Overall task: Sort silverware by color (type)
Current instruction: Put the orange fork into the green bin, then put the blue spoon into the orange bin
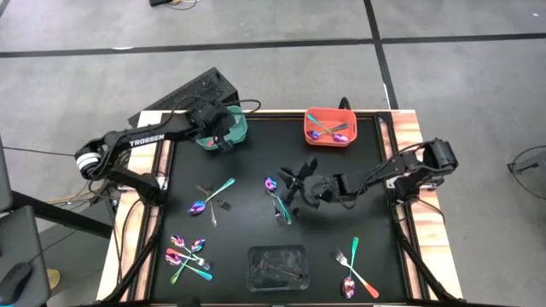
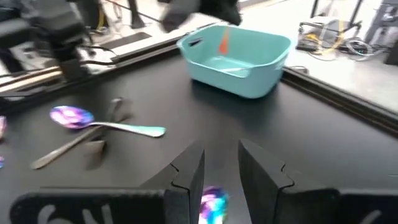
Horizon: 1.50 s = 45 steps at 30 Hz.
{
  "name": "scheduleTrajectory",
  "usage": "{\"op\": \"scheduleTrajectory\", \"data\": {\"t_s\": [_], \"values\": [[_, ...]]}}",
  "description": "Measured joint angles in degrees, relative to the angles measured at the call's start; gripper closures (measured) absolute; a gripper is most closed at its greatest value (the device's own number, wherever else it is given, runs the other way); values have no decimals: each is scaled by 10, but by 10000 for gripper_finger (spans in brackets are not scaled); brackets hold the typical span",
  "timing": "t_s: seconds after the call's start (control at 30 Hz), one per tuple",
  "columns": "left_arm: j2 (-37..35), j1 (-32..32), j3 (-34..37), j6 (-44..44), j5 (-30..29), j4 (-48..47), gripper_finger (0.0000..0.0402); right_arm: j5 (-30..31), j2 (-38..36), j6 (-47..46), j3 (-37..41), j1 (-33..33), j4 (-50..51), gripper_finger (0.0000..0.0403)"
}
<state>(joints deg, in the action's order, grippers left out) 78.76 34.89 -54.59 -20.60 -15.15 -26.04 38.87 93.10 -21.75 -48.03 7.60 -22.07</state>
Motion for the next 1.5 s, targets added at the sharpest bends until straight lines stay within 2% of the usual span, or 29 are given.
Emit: {"op": "scheduleTrajectory", "data": {"t_s": [0.2, 0.47, 0.7, 0.83, 1.0, 1.13, 1.27, 1.37, 1.5], "values": [[0, 11, 0, -40, 15, 15, 401, -4, -2, 38, 0, -59, 4, 284], [1, 52, 0, -40, 29, 36, 401, -109, -2, 47, 0, -143, 2, 284], [1, 90, 0, -7, 28, -3, 399, -148, -2, 48, 0, -175, -10, 284], [1, 93, 0, 2, 29, -26, 373, -161, -2, 49, 0, -176, -16, 284], [1, 92, 0, 11, 28, -40, 315, -164, -2, 47, 0, -166, -31, 284], [1, 92, 0, 44, -10, -40, 273, -164, -2, 46, 0, -148, -39, 284], [-6, 90, 1, 59, -22, -48, 255, -164, -2, 24, 0, -128, -38, 284], [-21, 76, 1, 76, 3, -52, 254, -164, -2, 15, 0, -111, -36, 284], [-40, 38, 3, 77, 85, -48, 253, -164, -2, -24, 0, -89, -16, 284]]}}
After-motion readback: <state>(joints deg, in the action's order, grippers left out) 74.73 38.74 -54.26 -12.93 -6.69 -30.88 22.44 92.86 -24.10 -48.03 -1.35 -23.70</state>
